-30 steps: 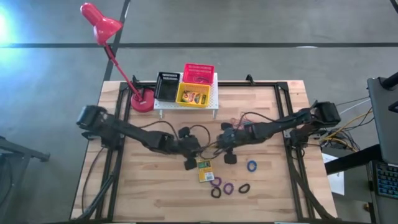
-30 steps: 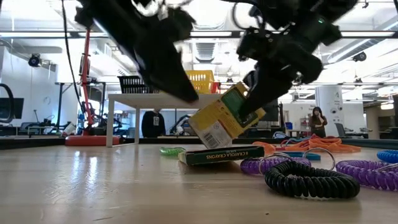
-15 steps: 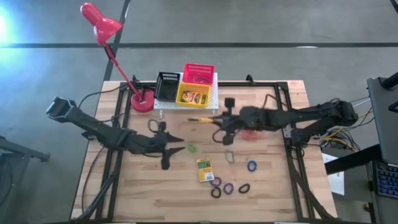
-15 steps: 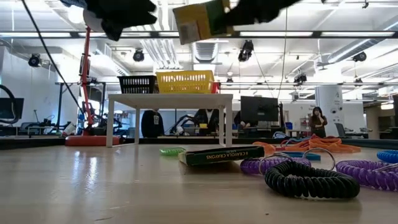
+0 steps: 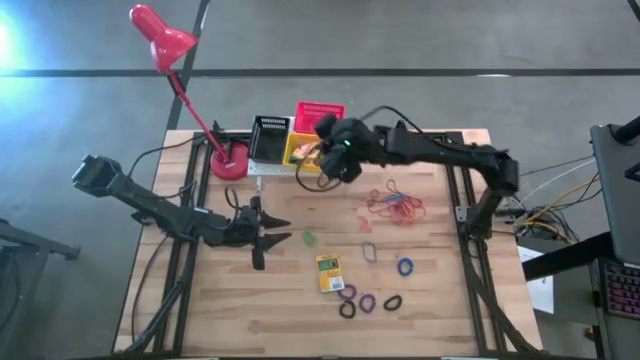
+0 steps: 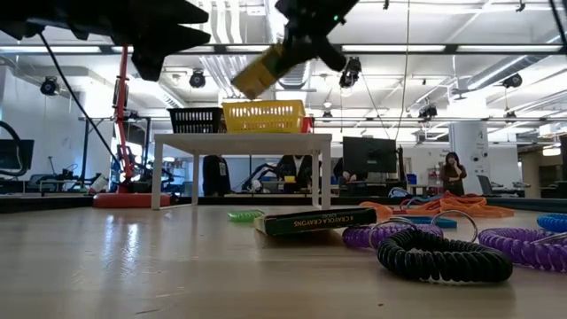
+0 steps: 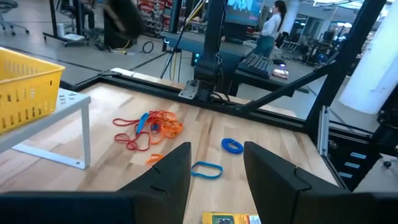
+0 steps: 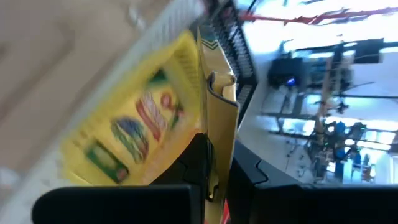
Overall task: Pick & Place Office Desk Supplies
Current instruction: Put the top yellow crayon box into the yellow bin on the shelf
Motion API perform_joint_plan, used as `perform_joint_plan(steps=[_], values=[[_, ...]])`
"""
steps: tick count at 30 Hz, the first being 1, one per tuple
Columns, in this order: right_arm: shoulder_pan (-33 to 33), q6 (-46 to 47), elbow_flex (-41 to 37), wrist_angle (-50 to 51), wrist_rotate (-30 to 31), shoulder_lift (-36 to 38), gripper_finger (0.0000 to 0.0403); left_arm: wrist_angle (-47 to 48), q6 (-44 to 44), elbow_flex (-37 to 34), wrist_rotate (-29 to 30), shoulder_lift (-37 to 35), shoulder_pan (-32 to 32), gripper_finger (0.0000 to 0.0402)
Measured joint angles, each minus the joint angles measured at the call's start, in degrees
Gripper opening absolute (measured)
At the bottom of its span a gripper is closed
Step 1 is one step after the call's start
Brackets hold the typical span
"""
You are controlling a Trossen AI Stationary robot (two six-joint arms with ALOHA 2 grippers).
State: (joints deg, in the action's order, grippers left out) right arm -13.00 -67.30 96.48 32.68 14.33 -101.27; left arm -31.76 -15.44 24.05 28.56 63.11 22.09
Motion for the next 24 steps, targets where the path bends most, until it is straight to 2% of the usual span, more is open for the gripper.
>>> perform_joint_plan(steps=[4, 12, 20, 24], values=[[-2.2, -3.2, 7.0, 7.7, -0.2, -5.4, 0.0028, 0.0, 0.0, 0.0, 0.0, 0.0, 0.0, 0.0154], [-3.9, -7.3, 14.5, 9.1, -0.4, -11.8, 0.0032, 0.0, 0.0, 0.0, 0.0, 0.0, 0.0, 0.0154], [-3.8, -9.4, 18.2, 11.7, 0.9, -15.1, 0.0034, 0.1, 0.1, 0.0, 0.0, 0.0, 0.0, 0.0154], [-3.8, -9.4, 17.7, 12.6, 0.9, -14.8, 0.0050, 0.2, 0.1, 0.0, 0.0, 0.0, 0.0, 0.0154]])
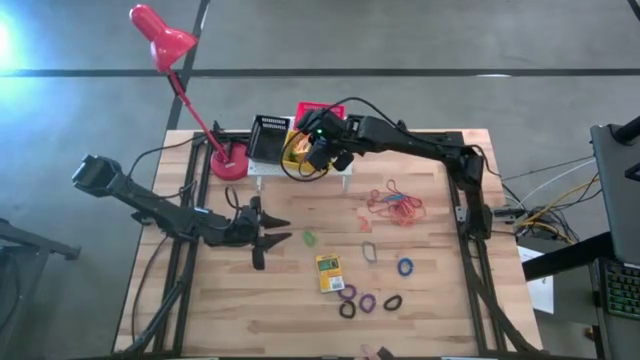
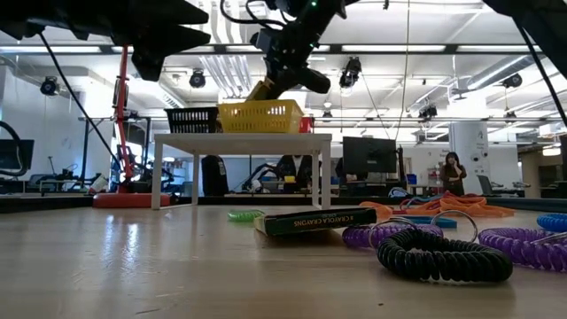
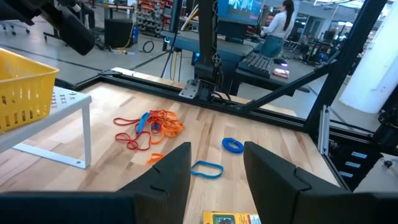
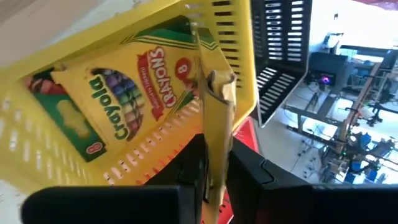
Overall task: Pick & Place Office Desk Supplies
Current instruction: Put the top yellow crayon box into the yellow bin on the shelf, then put the green spring keychain into the black bin on the shelf
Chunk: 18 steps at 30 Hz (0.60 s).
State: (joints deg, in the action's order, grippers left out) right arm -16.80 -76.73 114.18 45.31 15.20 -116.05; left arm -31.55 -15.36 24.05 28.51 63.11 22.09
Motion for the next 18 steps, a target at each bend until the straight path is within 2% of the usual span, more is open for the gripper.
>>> perform_joint_plan(steps=[11, 18], values=[[-0.1, 0.0, -0.1, 2.1, 0.0, 3.7, 0.0147, 0.0, 0.0, 0.0, 0.0, 0.0, 0.0, 0.0154], [-0.1, 4.3, -0.2, 5.6, 1.2, 8.5, 0.0176, 0.0, -0.1, 0.0, 0.0, 0.0, 0.0, 0.0154]])
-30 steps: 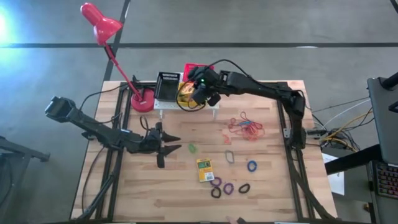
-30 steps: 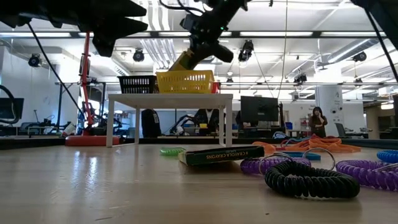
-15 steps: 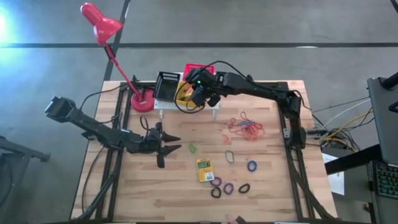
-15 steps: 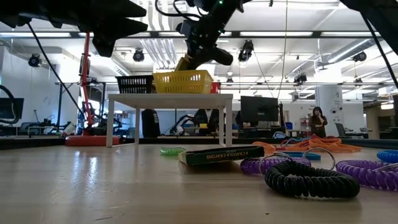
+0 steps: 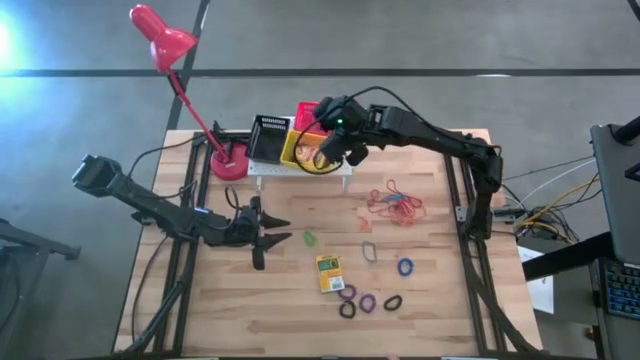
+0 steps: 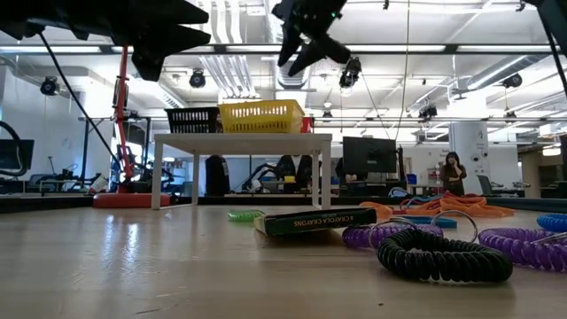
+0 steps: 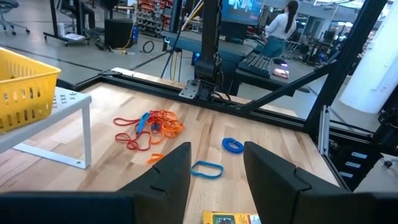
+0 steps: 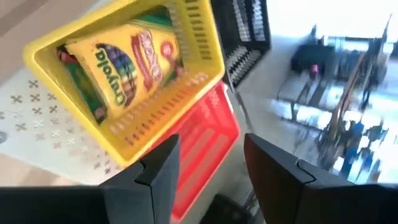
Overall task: Pick & Place Office Desk Supplies
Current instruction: Put the green spring keychain into the black bin on the shelf
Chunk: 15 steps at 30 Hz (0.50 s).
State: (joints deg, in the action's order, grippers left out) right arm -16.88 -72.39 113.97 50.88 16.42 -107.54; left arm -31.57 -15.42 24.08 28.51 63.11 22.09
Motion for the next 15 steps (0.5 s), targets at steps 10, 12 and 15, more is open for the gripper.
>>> perform_joint_plan(steps=[10, 12, 15], values=[[0.0, 35.2, -1.2, 8.6, -16.6, 4.2, 0.0160, -0.3, 0.0, 0.0, 0.0, 0.0, 0.0, 0.0154], [0.1, 40.7, -3.0, 8.4, -25.8, 4.5, 0.0153, -0.3, 0.0, 0.0, 0.0, 0.0, 0.0, 0.0154], [1.6, 45.9, -7.7, 5.8, -31.5, 4.5, 0.0140, -0.4, 0.0, 0.0, 0.3, 0.0, 0.0, 0.0154]])
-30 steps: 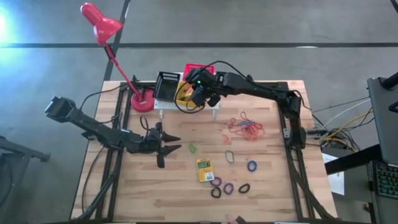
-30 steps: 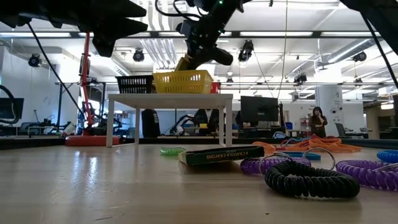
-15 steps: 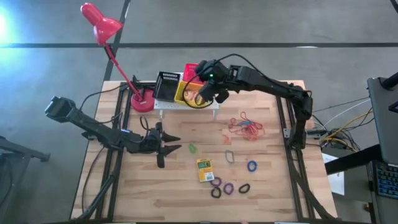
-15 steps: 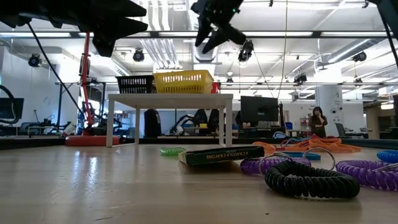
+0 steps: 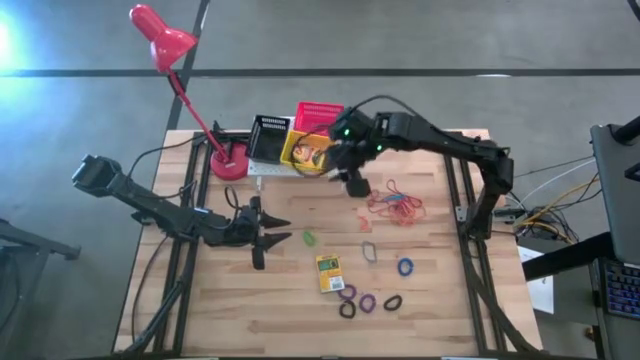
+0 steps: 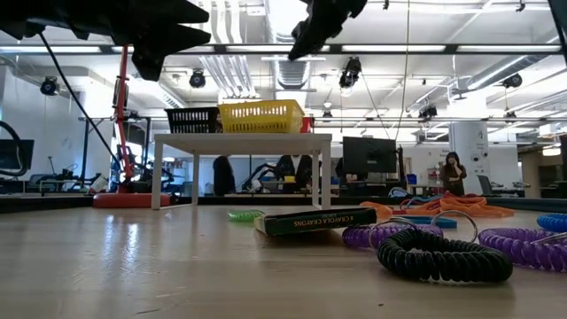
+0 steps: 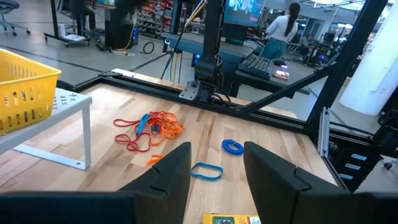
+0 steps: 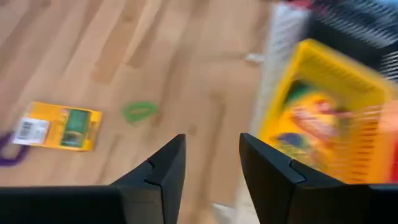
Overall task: Pick & Place Office Desk Supplies
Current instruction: Put the green spring keychain into the black bin on the shelf
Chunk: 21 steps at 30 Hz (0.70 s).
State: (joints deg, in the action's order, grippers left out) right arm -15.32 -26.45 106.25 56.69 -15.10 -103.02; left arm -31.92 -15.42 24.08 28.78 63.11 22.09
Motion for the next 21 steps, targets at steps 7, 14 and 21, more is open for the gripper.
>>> perform_joint_plan(steps=[7, 14, 21], values=[[3.9, 10.4, -10.7, -14.3, 5.1, -0.1, 0.0099, 0.0, 0.0, 0.0, 0.0, 0.0, 0.0, 0.0154], [4.0, 16.5, -15.0, -21.9, 17.8, -0.1, 0.0056, 0.0, -0.1, 0.0, 0.2, 0.0, 0.0, 0.0154], [3.7, 17.1, -14.4, -16.5, 26.0, 1.1, 0.0034, 0.0, -0.9, 0.0, 0.3, 0.0, 0.0, 0.0154]])
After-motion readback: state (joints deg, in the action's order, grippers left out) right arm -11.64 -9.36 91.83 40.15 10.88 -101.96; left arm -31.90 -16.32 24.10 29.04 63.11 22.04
